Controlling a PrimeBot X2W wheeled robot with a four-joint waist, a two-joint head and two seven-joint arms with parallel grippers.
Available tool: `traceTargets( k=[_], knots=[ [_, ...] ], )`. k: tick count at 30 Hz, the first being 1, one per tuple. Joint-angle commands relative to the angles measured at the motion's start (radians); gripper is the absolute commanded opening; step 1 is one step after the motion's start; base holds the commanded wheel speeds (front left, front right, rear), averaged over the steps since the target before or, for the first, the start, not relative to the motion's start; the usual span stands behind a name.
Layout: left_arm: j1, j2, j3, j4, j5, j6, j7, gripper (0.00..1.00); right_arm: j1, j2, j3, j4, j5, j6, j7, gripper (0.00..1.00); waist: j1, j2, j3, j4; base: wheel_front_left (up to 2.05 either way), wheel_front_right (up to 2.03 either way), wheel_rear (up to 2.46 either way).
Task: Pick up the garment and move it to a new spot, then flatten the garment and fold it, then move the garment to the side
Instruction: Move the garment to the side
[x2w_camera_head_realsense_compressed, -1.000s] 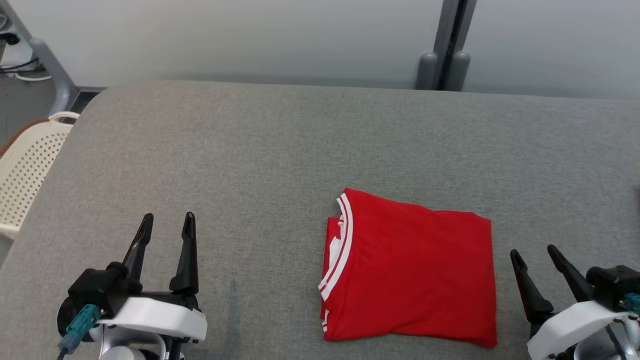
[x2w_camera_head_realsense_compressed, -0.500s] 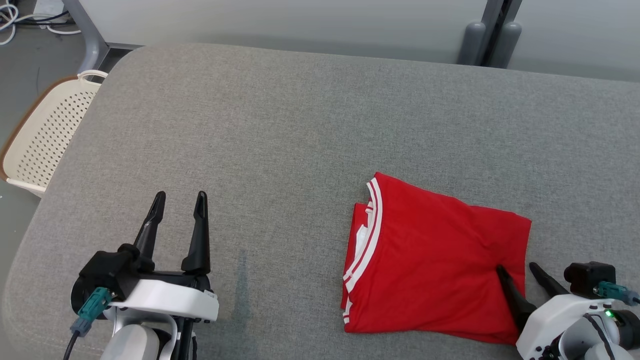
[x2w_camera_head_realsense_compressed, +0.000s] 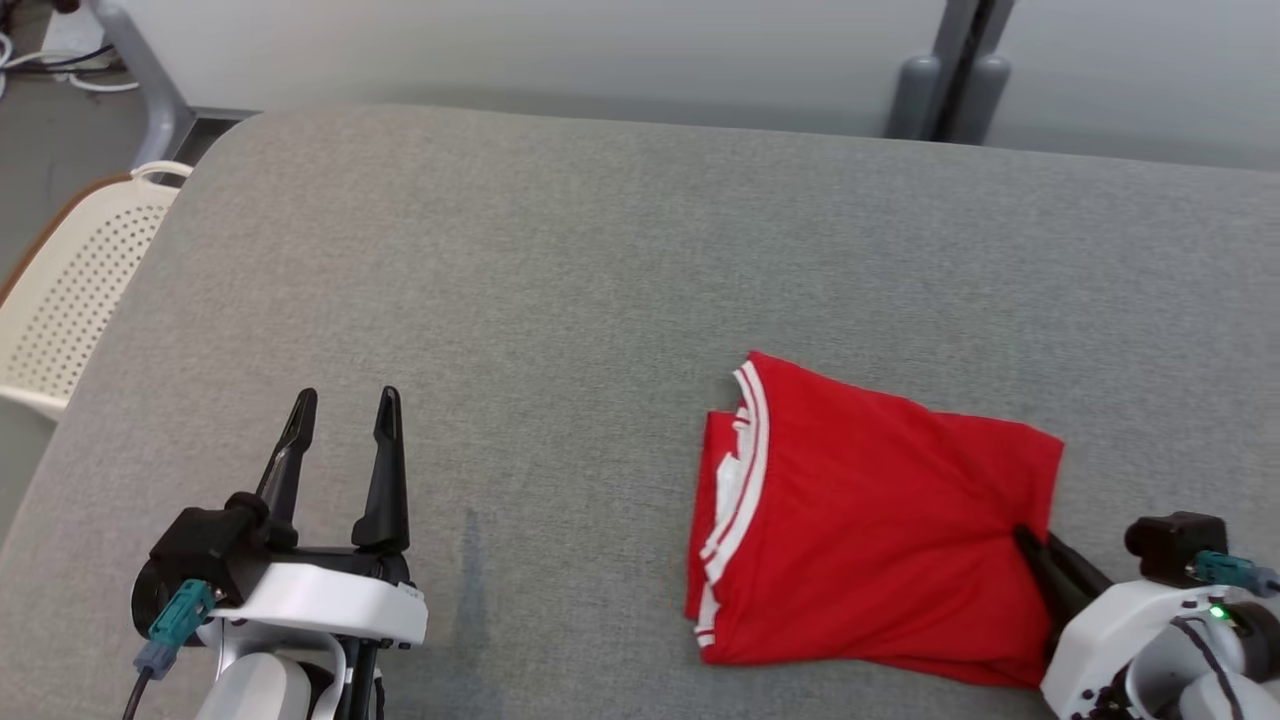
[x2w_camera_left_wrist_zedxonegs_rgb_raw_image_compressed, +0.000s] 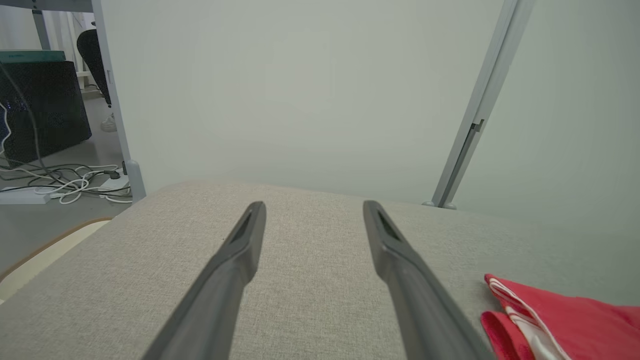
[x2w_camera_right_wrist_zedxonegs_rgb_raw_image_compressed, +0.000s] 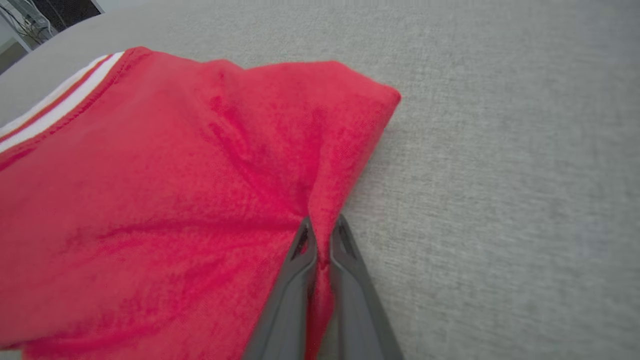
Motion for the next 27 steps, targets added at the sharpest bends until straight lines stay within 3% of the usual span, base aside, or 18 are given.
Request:
traceTargets(
  k=[1, 16, 27],
  knots=[
    [0.007, 0.006, 0.003, 0.0, 0.009, -0.003, -0.005, 1.0, 0.01, -0.026, -0.017, 0.007, -0.007, -0.007, -0.004, 0.0, 0.0, 0.0, -0.014, -0.023, 0.0, 0.0, 0.0],
    [0.027, 0.027, -0.021, -0.029, 0.033, -0.007, 0.006, 1.0, -0.037, -0.094, -0.024, -0.075, -0.05, -0.004, 0.018, 0.0, 0.0, 0.0, -0.037, -0.267, 0.0, 0.0, 0.0],
    [-0.059, 0.065, -0.066, -0.1, 0.078, -0.023, 0.057, 1.0, -0.31, -0.112, 0.027, -0.006, -0.011, -0.004, -0.047, 0.0, 0.0, 0.0, 0.093, -0.405, 0.0, 0.0, 0.0]
  ],
)
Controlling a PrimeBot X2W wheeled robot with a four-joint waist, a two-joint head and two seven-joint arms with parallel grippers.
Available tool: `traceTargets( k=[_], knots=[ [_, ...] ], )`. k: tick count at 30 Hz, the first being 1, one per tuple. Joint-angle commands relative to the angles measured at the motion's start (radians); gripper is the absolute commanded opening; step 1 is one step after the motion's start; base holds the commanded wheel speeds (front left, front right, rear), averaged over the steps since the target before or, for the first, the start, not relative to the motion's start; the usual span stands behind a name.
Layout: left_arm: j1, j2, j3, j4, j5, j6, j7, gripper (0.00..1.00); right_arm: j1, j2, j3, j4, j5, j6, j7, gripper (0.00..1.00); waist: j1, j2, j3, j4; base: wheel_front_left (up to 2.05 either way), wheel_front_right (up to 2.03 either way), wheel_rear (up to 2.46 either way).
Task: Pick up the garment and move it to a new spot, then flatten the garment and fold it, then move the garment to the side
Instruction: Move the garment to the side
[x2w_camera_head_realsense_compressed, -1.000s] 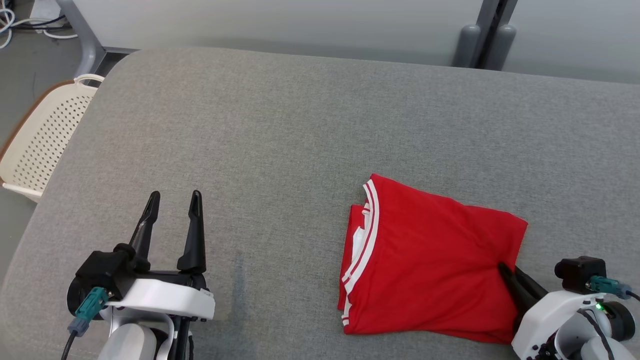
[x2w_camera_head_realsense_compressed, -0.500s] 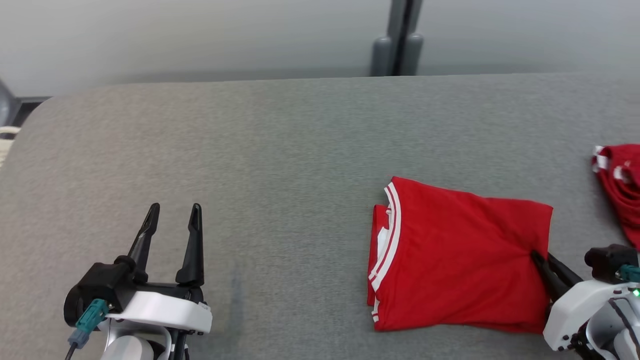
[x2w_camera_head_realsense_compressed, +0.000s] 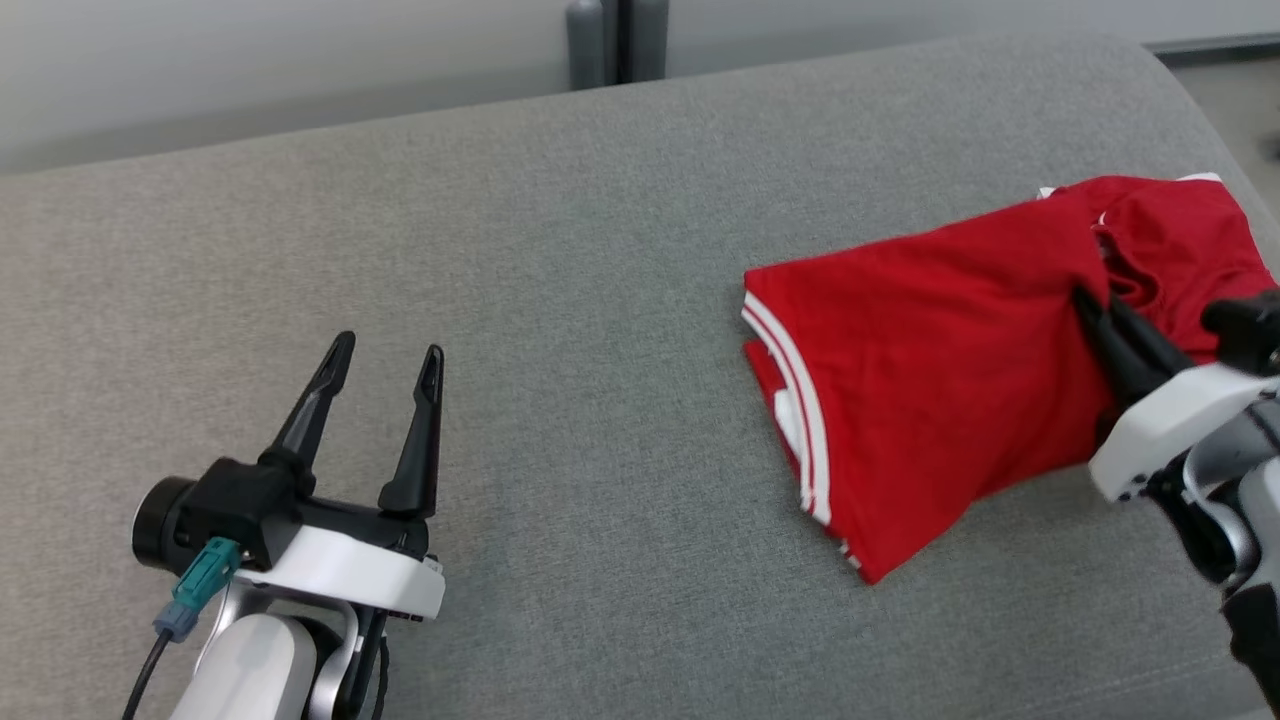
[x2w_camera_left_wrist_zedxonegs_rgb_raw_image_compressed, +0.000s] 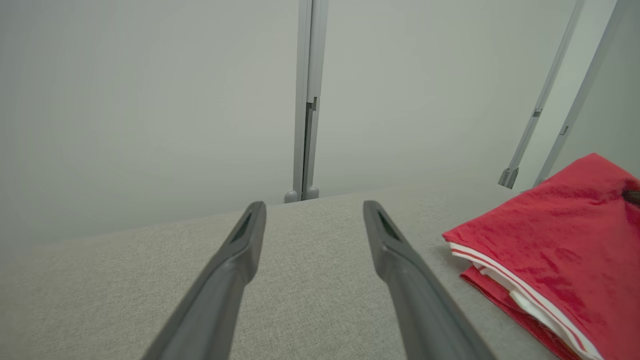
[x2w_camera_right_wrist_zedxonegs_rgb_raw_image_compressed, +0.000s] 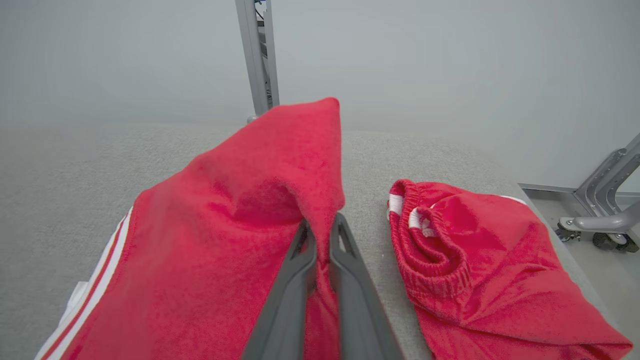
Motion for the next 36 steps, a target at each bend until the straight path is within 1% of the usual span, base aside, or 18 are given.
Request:
traceTargets(
  k=[1, 5, 8, 10, 11, 15, 19, 23, 24, 25, 28, 32, 34, 36],
  knots=[
    [-0.031, 0.01, -0.006, -0.012, 0.011, -0.009, 0.005, 1.0, -0.047, -0.018, -0.005, 0.022, 0.013, 0.0, -0.019, 0.0, 0.0, 0.0, 0.06, -0.045, 0.0, 0.0, 0.0],
    [-0.072, 0.024, -0.028, -0.044, 0.033, -0.018, 0.03, 1.0, -0.159, -0.055, -0.018, 0.091, 0.032, 0.0, -0.049, 0.0, 0.0, 0.0, 0.119, -0.066, 0.0, 0.0, 0.0],
    [-0.097, 0.035, -0.043, -0.07, 0.051, -0.024, 0.048, 1.0, -0.217, -0.099, -0.054, 0.14, 0.048, 0.0, -0.074, 0.0, 0.0, 0.0, 0.156, -0.077, 0.0, 0.0, 0.0],
    [-0.111, 0.043, -0.052, -0.088, 0.06, -0.027, 0.06, 1.0, -0.246, -0.123, -0.079, 0.173, 0.059, 0.0, -0.086, 0.0, 0.0, 0.0, 0.178, -0.081, 0.0, 0.0, 0.0],
    [-0.111, 0.043, -0.052, -0.088, 0.06, -0.027, 0.06, 1.0, -0.246, -0.123, -0.079, 0.173, 0.059, 0.0, -0.086, 0.0, 0.0, 0.0, 0.178, -0.081, 0.0, 0.0, 0.0],
    [-0.139, 0.053, -0.067, -0.119, 0.076, -0.034, 0.083, 1.0, -0.295, -0.18, -0.141, 0.248, 0.076, 0.0, -0.126, 0.0, 0.0, 0.0, 0.219, -0.081, 0.0, 0.0, 0.0],
    [-0.165, 0.065, -0.081, -0.148, 0.089, -0.04, 0.101, 1.0, -0.341, -0.202, -0.168, 0.318, 0.093, 0.0, -0.154, 0.0, 0.0, 0.0, 0.264, -0.077, 0.0, 0.0, 0.0],
    [-0.189, 0.07, -0.094, -0.166, 0.1, -0.045, 0.115, 1.0, -0.4, -0.202, -0.164, 0.382, 0.089, 0.0, -0.183, 0.0, 0.0, 0.0, 0.306, -0.072, 0.0, 0.0, 0.0],
    [-0.197, 0.073, -0.099, -0.17, 0.105, -0.048, 0.12, 1.0, -0.424, -0.192, -0.168, 0.43, 0.088, 0.0, -0.19, 0.46, 0.0, 0.0, 0.323, -0.068, 0.0, 0.0, 0.0],
    [-0.203, 0.074, -0.102, -0.174, 0.105, -0.05, 0.121, 1.0, -0.438, -0.192, -0.17, 0.454, 0.085, 0.0, -0.194, 1.0, 0.0, 0.0, 0.332, -0.065, 0.0, 0.0, 0.0],
    [-0.215, 0.078, -0.105, -0.181, 0.11, -0.051, 0.125, 1.0, -0.47, -0.178, -0.168, 0.503, 0.073, 0.0, -0.206, 1.0, 0.0, 0.0, 0.35, -0.061, 0.0, 0.0, 0.0],
    [-0.222, 0.082, -0.105, -0.184, 0.113, -0.046, 0.126, 1.0, -0.471, -0.164, -0.172, 0.535, 0.068, 0.0, -0.217, 1.0, 0.0, 0.0, 0.357, -0.064, 0.0, 0.0, 0.0],
    [-0.22, 0.084, -0.105, -0.179, 0.111, -0.045, 0.123, 1.0, -0.459, -0.147, -0.175, 0.531, 0.063, 0.0, -0.22, 1.0, 0.0, 0.0, 0.35, -0.067, 0.0, 0.0, 0.0],
    [-0.212, 0.083, -0.107, -0.175, 0.105, -0.043, 0.12, 1.0, -0.44, -0.141, -0.199, 0.489, 0.047, 0.0, -0.22, 1.0, 0.0, 0.0, 0.336, -0.071, 0.0, 0.0, 0.0]
  ],
)
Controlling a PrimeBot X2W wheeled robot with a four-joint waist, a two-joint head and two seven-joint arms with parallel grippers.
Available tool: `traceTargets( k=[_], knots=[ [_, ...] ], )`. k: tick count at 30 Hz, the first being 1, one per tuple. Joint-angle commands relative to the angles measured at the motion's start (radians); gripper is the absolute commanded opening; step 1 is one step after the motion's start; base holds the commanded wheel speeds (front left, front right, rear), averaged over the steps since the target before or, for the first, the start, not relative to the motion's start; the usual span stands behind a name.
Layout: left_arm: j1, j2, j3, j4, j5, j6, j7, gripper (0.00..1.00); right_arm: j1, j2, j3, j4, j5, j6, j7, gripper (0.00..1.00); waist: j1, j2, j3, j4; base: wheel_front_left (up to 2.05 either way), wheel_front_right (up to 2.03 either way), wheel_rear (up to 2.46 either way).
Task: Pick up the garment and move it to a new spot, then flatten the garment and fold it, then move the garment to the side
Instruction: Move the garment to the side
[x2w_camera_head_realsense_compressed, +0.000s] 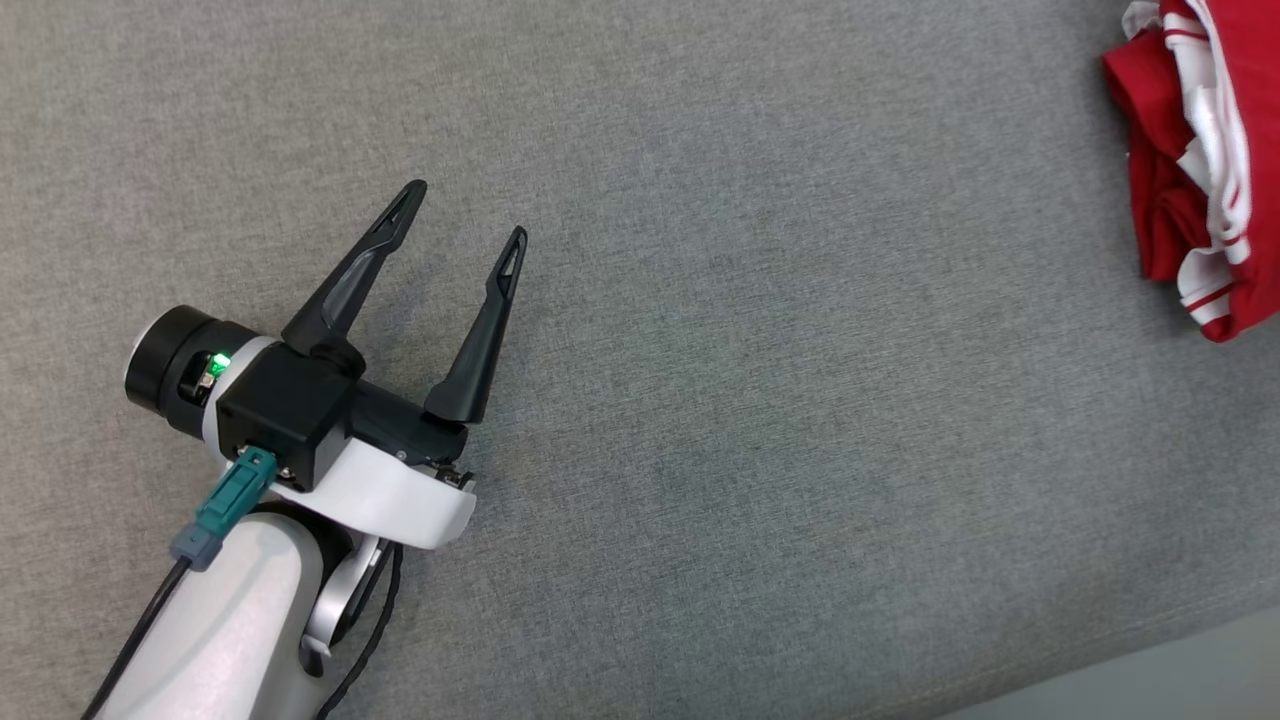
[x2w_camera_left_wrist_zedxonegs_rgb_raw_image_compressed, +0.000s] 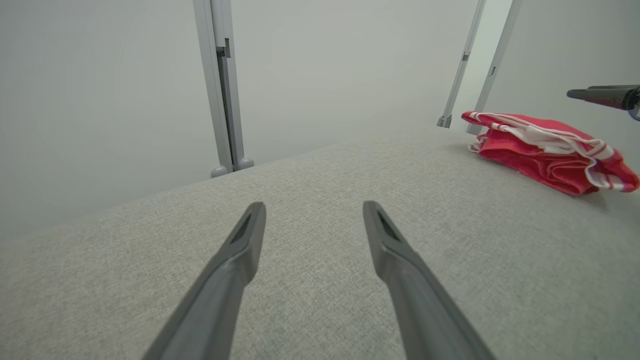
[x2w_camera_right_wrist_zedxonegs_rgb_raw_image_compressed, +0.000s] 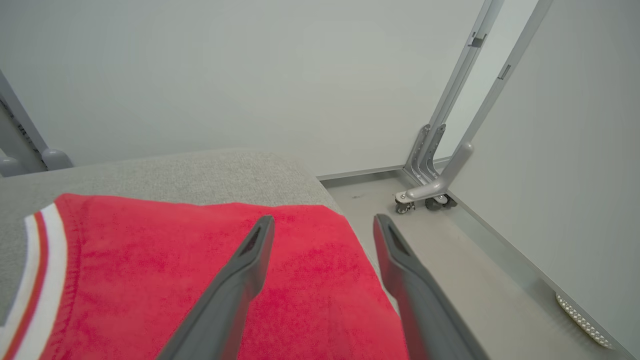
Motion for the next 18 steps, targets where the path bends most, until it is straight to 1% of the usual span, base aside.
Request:
traceTargets(
  k=[1, 5, 10, 14, 18],
  knots=[
    [-0.003, 0.002, 0.001, 0.006, -0.001, 0.004, -0.008, 1.0, 0.033, 0.01, -0.034, -0.051, -0.018, 0.0, -0.007, 1.0, 0.0, 0.0, -0.022, -0.005, 0.0, 0.0, 0.0],
    [0.027, -0.002, 0.003, 0.023, -0.017, 0.011, -0.02, 1.0, 0.125, 0.063, -0.102, -0.151, -0.077, 0.0, -0.006, 1.0, 0.0, 0.0, -0.077, -0.007, 0.0, 0.0, 0.0],
    [0.073, -0.009, 0.009, 0.046, -0.038, 0.027, -0.032, 1.0, 0.256, 0.146, -0.144, -0.299, -0.156, 0.0, -0.006, 1.0, 0.0, 0.0, -0.151, -0.005, 0.0, 0.0, 0.0],
    [0.112, -0.018, 0.017, 0.068, -0.06, 0.04, -0.047, 1.0, 0.357, 0.212, -0.152, -0.411, -0.2, 0.0, -0.007, 1.0, 0.0, 0.0, -0.206, 0.01, 0.0, 0.0, 0.0],
    [0.146, -0.028, 0.023, 0.096, -0.079, 0.051, -0.063, 1.0, 0.448, 0.262, -0.139, -0.504, -0.24, 0.0, -0.006, 1.0, 0.0, 0.0, -0.256, 0.037, 0.0, 0.0, 0.0]
  ],
)
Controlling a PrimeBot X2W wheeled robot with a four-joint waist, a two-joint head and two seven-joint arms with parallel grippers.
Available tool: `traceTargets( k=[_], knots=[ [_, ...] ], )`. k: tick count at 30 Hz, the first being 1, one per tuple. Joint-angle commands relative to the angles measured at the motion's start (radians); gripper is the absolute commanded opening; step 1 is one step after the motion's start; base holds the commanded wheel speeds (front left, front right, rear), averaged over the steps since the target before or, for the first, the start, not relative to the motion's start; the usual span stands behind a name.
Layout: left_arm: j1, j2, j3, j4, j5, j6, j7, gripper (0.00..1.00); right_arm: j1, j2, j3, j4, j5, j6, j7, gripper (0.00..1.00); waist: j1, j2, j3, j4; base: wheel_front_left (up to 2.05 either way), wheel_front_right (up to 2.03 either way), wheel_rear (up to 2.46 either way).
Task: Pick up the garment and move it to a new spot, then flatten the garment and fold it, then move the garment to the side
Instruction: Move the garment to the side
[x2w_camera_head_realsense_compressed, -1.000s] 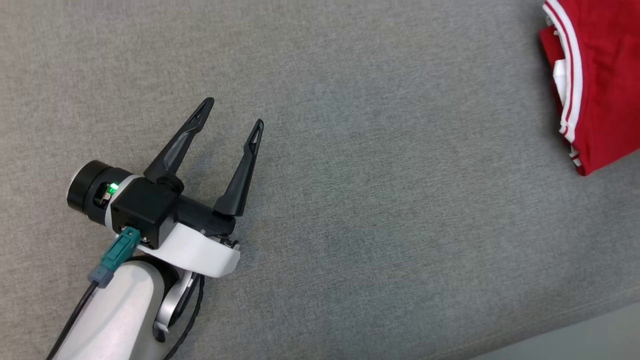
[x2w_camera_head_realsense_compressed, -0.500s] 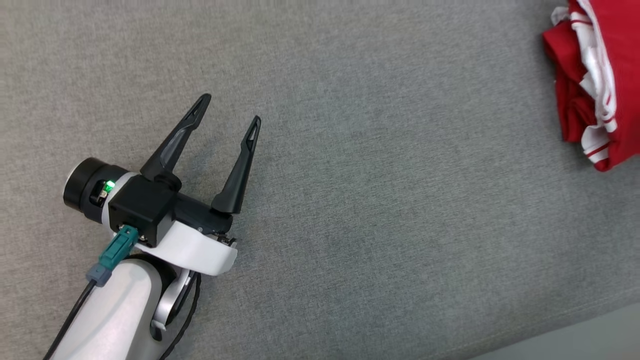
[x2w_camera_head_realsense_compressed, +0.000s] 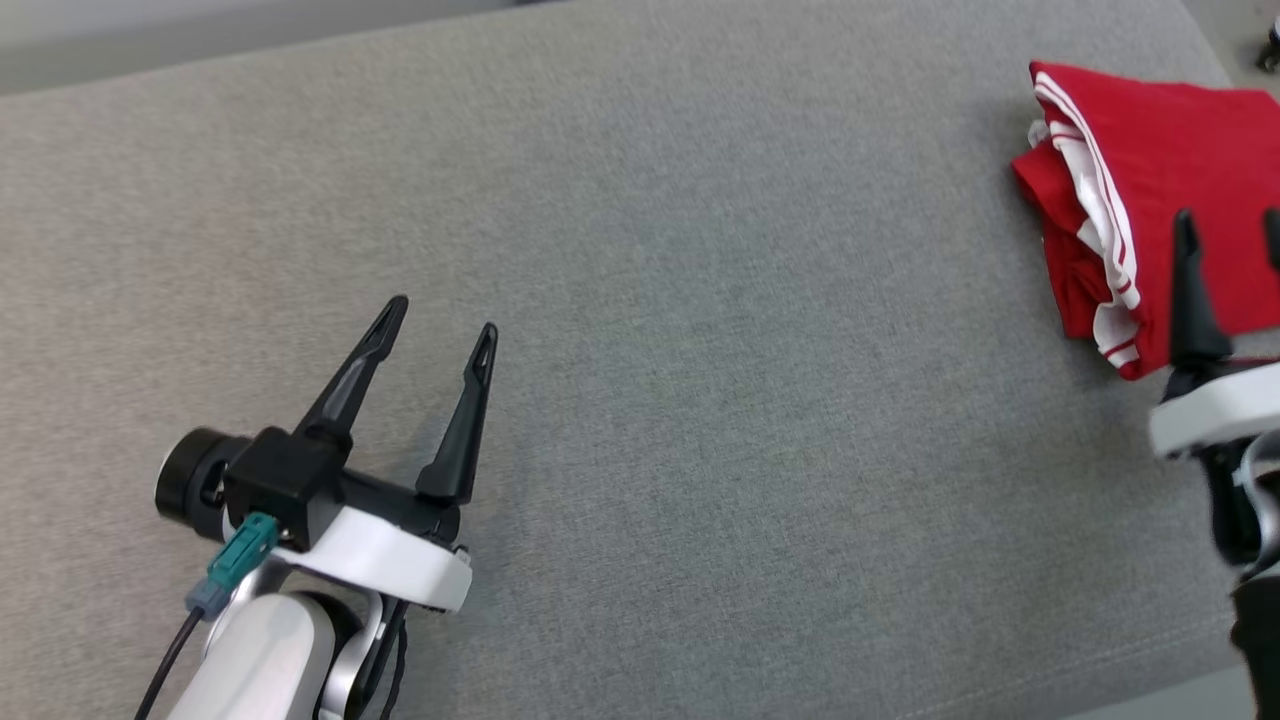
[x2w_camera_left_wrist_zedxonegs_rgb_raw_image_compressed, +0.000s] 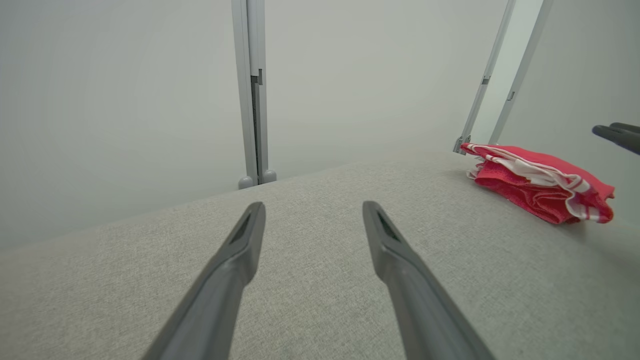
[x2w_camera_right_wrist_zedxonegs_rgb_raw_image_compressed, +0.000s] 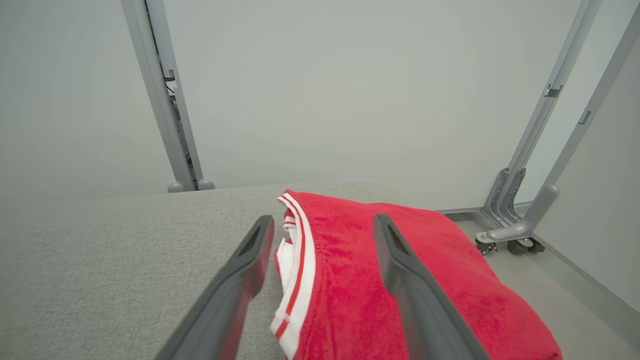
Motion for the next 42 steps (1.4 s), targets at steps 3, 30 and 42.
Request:
traceTargets(
  k=[3, 30, 42],
  knots=[
    [0.03, -0.005, 0.014, 0.024, -0.02, 0.015, -0.016, 1.0, 0.064, 0.028, 0.01, -0.061, -0.027, 0.0, -0.004, 1.0, 0.0, -0.0001, -0.062, 0.043, 0.0, 0.0, 0.0],
    [0.264, -0.01, 0.164, 0.156, -0.143, 0.109, -0.106, 1.0, 0.462, 0.18, -0.013, -0.448, -0.13, 0.0, 0.161, 1.0, 0.0, -0.0001, -0.301, 0.222, 0.0, 0.0, 0.0],
    [0.368, 0.0, 0.147, 0.132, -0.13, 0.135, -0.104, 1.0, 0.584, 0.202, -0.035, -0.513, -0.14, 0.0, 0.21, 1.0, 0.0, -0.0001, -0.378, 0.224, 0.0, 0.0, 0.0]
  ],
)
